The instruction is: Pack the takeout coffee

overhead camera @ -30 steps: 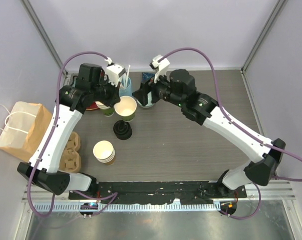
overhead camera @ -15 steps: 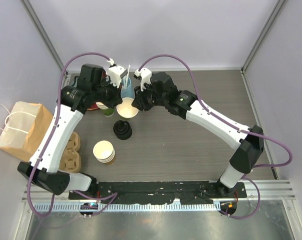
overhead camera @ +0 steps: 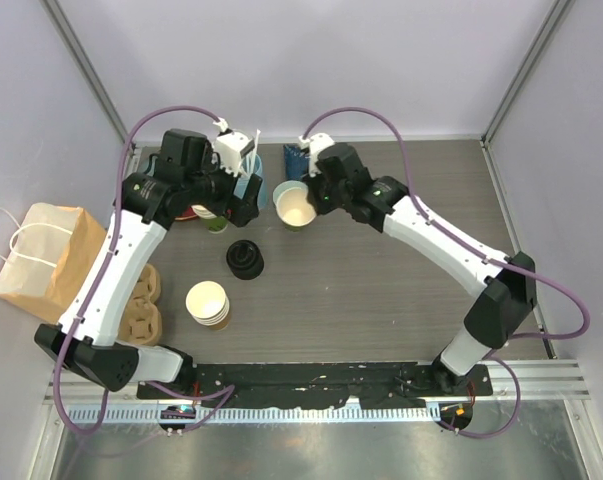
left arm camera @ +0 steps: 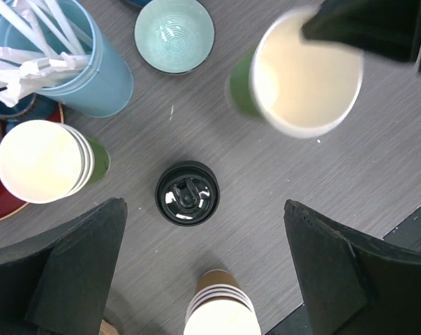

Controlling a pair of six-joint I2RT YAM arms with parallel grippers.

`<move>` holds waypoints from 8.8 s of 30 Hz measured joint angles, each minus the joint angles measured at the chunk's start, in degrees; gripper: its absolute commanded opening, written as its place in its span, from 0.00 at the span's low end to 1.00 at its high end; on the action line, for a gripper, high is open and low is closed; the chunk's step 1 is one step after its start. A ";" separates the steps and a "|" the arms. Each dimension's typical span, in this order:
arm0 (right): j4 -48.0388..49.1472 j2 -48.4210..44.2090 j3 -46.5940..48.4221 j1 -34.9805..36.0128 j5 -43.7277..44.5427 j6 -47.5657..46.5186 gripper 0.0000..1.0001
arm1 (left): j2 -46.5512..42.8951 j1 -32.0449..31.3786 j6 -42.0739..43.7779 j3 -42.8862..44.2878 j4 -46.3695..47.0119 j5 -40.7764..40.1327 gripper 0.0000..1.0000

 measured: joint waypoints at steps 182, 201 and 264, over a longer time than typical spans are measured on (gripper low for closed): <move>27.96 3.72 2.12 10.91 -12.48 13.90 0.68 | -1.60 15.50 10.08 5.64 -17.70 -0.92 0.00; 16.33 12.61 9.57 15.13 2.21 5.55 0.01 | -2.27 14.78 8.33 4.48 -15.80 2.49 0.58; -2.73 5.35 -16.76 -46.77 -6.64 4.00 0.50 | -3.89 14.84 8.61 -4.57 -9.94 0.90 0.89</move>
